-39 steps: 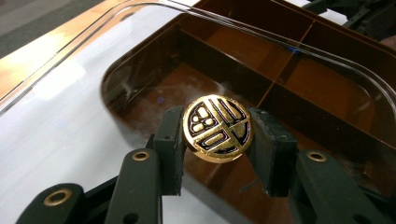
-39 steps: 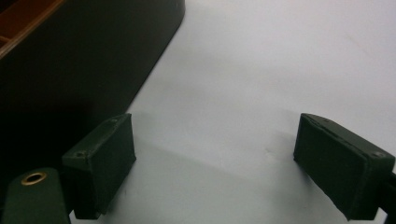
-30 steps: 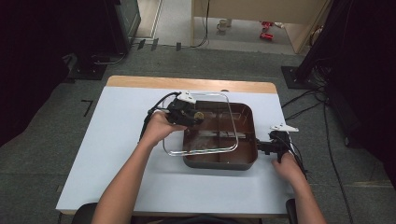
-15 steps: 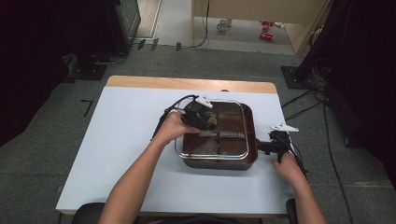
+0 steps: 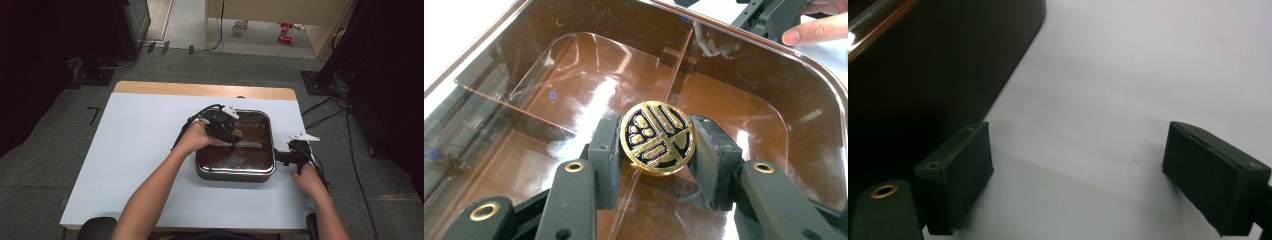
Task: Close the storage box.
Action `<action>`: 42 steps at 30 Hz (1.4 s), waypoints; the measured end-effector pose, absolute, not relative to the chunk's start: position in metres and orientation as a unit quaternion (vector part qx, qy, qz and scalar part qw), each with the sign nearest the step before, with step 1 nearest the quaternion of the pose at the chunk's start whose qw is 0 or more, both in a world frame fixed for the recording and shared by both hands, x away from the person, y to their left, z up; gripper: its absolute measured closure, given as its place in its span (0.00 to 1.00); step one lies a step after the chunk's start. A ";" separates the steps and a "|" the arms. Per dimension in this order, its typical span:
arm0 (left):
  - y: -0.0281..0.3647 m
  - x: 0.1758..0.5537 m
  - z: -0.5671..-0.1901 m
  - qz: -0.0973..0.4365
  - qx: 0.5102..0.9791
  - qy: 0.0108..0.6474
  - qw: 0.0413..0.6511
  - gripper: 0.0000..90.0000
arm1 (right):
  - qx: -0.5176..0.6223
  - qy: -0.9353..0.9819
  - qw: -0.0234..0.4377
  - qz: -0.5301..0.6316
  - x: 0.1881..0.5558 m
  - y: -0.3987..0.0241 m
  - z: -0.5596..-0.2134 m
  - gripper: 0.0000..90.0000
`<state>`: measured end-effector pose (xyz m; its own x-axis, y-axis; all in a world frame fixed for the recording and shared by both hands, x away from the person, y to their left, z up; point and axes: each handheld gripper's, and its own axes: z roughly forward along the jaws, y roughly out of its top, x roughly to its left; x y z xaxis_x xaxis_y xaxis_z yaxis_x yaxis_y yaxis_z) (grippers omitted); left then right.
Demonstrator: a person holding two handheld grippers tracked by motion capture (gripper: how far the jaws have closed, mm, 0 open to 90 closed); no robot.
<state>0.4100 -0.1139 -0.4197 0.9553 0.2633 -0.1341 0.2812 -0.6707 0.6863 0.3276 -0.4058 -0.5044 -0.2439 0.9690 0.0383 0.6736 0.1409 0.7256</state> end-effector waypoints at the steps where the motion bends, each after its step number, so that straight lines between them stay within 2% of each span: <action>1: -0.114 0.410 -0.420 -0.011 0.914 0.150 0.378 0.66 | 0.570 0.720 0.229 0.322 0.328 -0.406 -0.504 0.13; 3: -0.113 0.410 -0.421 -0.018 0.913 0.155 0.378 0.65 | 0.571 0.720 0.229 0.322 0.328 -0.406 -0.504 0.13; 4: -0.111 0.413 -0.421 -0.046 0.906 0.169 0.385 0.61 | 0.570 0.720 0.229 0.322 0.328 -0.406 -0.504 0.13; 6: -0.110 0.414 -0.422 -0.064 0.902 0.177 0.390 0.57 | 0.571 0.720 0.229 0.323 0.328 -0.406 -0.504 0.13; 8: -0.109 0.414 -0.421 -0.059 0.902 0.178 0.388 0.55 | 0.571 0.720 0.229 0.323 0.328 -0.406 -0.504 0.13; 15: -0.100 0.410 -0.416 -0.026 0.904 0.194 0.380 0.40 | 0.571 0.720 0.229 0.323 0.328 -0.406 -0.504 0.13; 19: -0.090 0.403 -0.411 0.006 0.903 0.209 0.375 0.38 | 0.571 0.720 0.229 0.323 0.328 -0.406 -0.504 0.13; 32: -0.050 0.388 -0.408 0.000 0.881 0.266 0.391 0.32 | 0.570 0.720 0.230 0.322 0.328 -0.406 -0.504 0.13; 42: -0.014 0.372 -0.405 0.024 0.865 0.295 0.406 0.31 | 0.570 0.720 0.229 0.322 0.328 -0.406 -0.504 0.13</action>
